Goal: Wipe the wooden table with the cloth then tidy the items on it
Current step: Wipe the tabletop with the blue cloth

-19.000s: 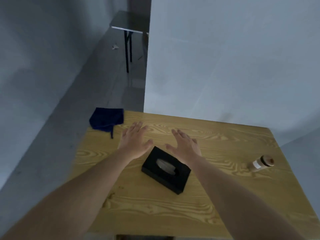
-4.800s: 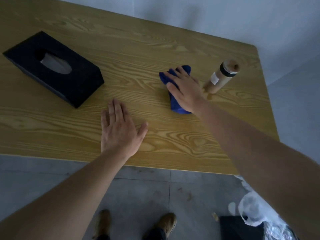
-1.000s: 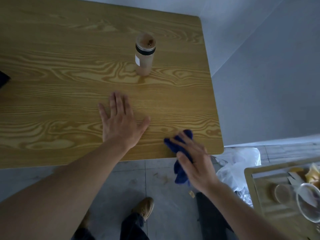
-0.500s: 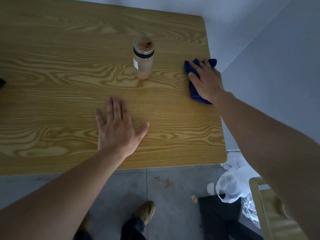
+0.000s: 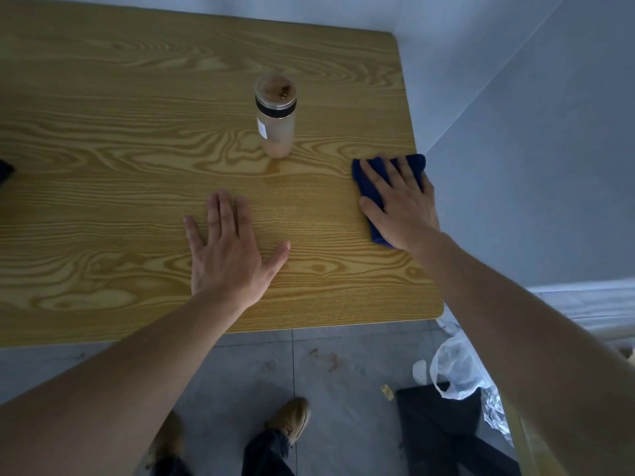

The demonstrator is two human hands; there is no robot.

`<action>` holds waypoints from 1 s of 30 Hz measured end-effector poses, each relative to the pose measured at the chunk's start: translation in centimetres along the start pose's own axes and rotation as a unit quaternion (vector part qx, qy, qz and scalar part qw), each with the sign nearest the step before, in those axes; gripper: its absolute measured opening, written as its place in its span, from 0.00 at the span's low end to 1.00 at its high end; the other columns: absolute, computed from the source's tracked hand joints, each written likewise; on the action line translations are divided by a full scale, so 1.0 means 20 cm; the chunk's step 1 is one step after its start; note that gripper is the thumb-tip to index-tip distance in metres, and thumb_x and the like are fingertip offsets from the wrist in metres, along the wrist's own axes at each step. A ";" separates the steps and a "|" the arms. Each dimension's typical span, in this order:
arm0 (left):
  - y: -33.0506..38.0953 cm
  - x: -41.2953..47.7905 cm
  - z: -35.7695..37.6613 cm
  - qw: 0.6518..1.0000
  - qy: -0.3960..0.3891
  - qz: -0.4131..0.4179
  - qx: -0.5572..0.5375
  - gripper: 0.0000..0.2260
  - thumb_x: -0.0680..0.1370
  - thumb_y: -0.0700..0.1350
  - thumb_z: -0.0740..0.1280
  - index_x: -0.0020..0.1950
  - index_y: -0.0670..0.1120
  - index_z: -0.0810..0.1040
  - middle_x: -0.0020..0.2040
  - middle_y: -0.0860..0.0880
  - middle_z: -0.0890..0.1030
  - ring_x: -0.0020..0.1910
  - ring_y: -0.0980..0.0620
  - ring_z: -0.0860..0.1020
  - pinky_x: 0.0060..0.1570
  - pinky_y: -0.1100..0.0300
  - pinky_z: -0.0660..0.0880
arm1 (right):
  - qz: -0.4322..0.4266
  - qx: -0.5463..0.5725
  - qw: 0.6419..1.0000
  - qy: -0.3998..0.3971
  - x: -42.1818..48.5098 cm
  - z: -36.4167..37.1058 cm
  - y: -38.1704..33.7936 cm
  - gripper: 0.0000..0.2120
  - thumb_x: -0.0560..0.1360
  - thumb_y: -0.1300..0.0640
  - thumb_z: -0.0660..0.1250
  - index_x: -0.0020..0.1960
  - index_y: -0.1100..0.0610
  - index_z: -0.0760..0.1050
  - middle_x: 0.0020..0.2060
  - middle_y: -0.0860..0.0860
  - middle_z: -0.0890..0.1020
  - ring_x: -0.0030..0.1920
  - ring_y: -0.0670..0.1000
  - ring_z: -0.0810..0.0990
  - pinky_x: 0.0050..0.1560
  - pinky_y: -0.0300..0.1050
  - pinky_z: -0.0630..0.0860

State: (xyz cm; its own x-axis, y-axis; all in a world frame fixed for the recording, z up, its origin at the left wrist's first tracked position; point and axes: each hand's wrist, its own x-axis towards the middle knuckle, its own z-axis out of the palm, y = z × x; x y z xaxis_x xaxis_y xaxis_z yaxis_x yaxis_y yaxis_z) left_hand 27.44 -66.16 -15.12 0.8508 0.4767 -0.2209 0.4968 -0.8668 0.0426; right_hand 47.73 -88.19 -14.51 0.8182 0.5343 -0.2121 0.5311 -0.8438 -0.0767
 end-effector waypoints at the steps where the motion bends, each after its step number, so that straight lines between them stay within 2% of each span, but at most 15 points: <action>1: 0.00 0.00 0.00 1.000 -0.001 0.000 -0.001 0.49 0.77 0.76 0.40 0.85 0.42 0.42 0.86 0.39 0.42 0.85 0.42 0.39 0.80 0.33 0.43 | -0.001 0.001 1.000 0.000 -0.05 0.01 -0.01 0.32 0.82 0.33 0.44 0.84 0.36 0.43 0.85 0.45 0.51 0.85 0.53 0.44 0.82 0.61 0.44; 7: 0.00 -0.01 -0.01 1.000 -0.010 -0.003 -0.006 0.49 0.77 0.76 0.40 0.85 0.41 0.42 0.86 0.39 0.42 0.85 0.43 0.39 0.80 0.33 0.41 | -0.005 0.003 1.000 -0.002 -0.34 0.08 -0.06 0.32 0.82 0.34 0.45 0.84 0.37 0.45 0.85 0.45 0.51 0.85 0.53 0.43 0.82 0.63 0.43; 10: 0.00 -0.01 -0.01 1.000 -0.006 -0.005 -0.019 0.49 0.77 0.76 0.42 0.85 0.41 0.43 0.86 0.39 0.43 0.85 0.42 0.40 0.80 0.33 0.42 | -0.015 0.013 1.000 -0.002 -0.49 0.13 -0.10 0.31 0.83 0.36 0.46 0.85 0.40 0.47 0.85 0.46 0.51 0.85 0.52 0.43 0.82 0.59 0.40; 15: -0.01 -0.01 -0.02 0.999 -0.010 0.011 -0.029 0.49 0.77 0.76 0.42 0.85 0.41 0.43 0.86 0.38 0.44 0.85 0.41 0.41 0.80 0.32 0.42 | -0.022 0.035 0.999 -0.007 -0.71 0.20 -0.19 0.30 0.85 0.39 0.45 0.85 0.46 0.46 0.85 0.46 0.46 0.84 0.49 0.42 0.83 0.54 0.43; 20: -0.09 -0.07 -0.06 0.994 -0.048 0.054 -0.086 0.42 0.83 0.68 0.47 0.85 0.40 0.42 0.86 0.38 0.42 0.85 0.41 0.39 0.81 0.38 0.38 | -0.011 0.091 0.996 -0.004 -0.93 0.24 -0.34 0.30 0.85 0.40 0.43 0.85 0.48 0.53 0.83 0.44 0.49 0.84 0.46 0.43 0.82 0.51 0.47; 22: -0.15 -0.19 -0.10 0.983 -0.047 0.069 -0.160 0.36 0.86 0.62 0.51 0.85 0.39 0.48 0.86 0.38 0.49 0.85 0.42 0.46 0.83 0.42 0.46 | 0.008 0.165 0.986 -0.027 -1.00 0.21 -0.45 0.28 0.85 0.42 0.44 0.84 0.47 0.56 0.82 0.41 0.50 0.82 0.42 0.43 0.82 0.52 0.49; 23: -0.19 -0.27 -0.12 0.975 -0.030 0.078 -0.207 0.32 0.86 0.58 0.53 0.83 0.38 0.56 0.83 0.38 0.59 0.83 0.41 0.57 0.81 0.43 0.57 | 0.011 0.202 0.979 -0.038 -1.03 0.18 -0.52 0.27 0.86 0.44 0.46 0.84 0.47 0.57 0.81 0.40 0.51 0.82 0.41 0.44 0.81 0.53 0.52; 24: -0.22 -0.36 -0.16 0.961 -0.010 0.083 -0.262 0.26 0.87 0.55 0.54 0.77 0.38 0.68 0.74 0.38 0.73 0.74 0.43 0.71 0.72 0.45 0.69 | 0.006 0.232 0.972 -0.039 -1.06 0.14 -0.59 0.26 0.86 0.45 0.48 0.84 0.46 0.59 0.81 0.40 0.54 0.82 0.40 0.46 0.80 0.54 0.55; 25: -0.25 -0.44 -0.20 0.941 -0.009 0.071 -0.332 0.20 0.87 0.53 0.55 0.63 0.39 0.78 0.57 0.41 0.81 0.57 0.47 0.80 0.57 0.47 0.76 | -0.007 0.249 0.968 -0.029 -1.09 0.10 -0.69 0.26 0.86 0.44 0.47 0.83 0.46 0.60 0.82 0.42 0.57 0.82 0.41 0.48 0.79 0.54 0.57; 26: -0.28 -0.52 -0.25 0.909 -0.031 0.038 -0.414 0.19 0.87 0.51 0.55 0.49 0.41 0.79 0.44 0.45 0.80 0.43 0.50 0.79 0.46 0.48 0.75 | -0.026 0.258 0.966 -0.016 -1.11 0.05 -0.79 0.27 0.86 0.43 0.46 0.83 0.46 0.61 0.83 0.44 0.59 0.83 0.43 0.49 0.79 0.52 0.57; 27: -0.32 -0.60 -0.31 0.856 -0.078 -0.014 -0.511 0.19 0.88 0.50 0.56 0.43 0.44 0.78 0.40 0.48 0.80 0.39 0.52 0.78 0.43 0.49 0.74 | -0.043 0.260 0.965 -0.006 -1.14 -0.01 -0.91 0.28 0.85 0.42 0.45 0.83 0.45 0.60 0.83 0.45 0.60 0.84 0.45 0.50 0.79 0.50 0.56; 28: -0.37 -0.68 -0.36 0.776 -0.132 -0.073 -0.613 0.19 0.88 0.51 0.56 0.46 0.45 0.81 0.44 0.46 0.84 0.42 0.51 0.81 0.46 0.50 0.76 | -0.059 0.256 0.965 -0.003 -1.16 -0.06 -1.04 0.29 0.85 0.40 0.44 0.84 0.45 0.59 0.83 0.45 0.59 0.84 0.45 0.48 0.78 0.48 0.53; 30: -0.49 -0.79 -0.46 0.587 -0.223 -0.133 -0.767 0.22 0.88 0.55 0.53 0.63 0.43 0.82 0.60 0.41 0.86 0.58 0.47 0.84 0.57 0.50 0.78 | -0.092 0.229 0.969 -0.018 -1.19 -0.17 -1.28 0.30 0.84 0.39 0.42 0.85 0.43 0.53 0.84 0.44 0.54 0.84 0.44 0.42 0.80 0.47 0.47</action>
State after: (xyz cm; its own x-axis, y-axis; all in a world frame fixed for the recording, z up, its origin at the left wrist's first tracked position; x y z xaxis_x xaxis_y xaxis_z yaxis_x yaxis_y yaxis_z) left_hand 10.62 -63.79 -2.99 0.7482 0.1825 -0.6379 0.4634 0.5443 0.6993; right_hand 15.35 -79.06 -4.18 0.7061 0.6832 -0.1862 0.5077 -0.6718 -0.5393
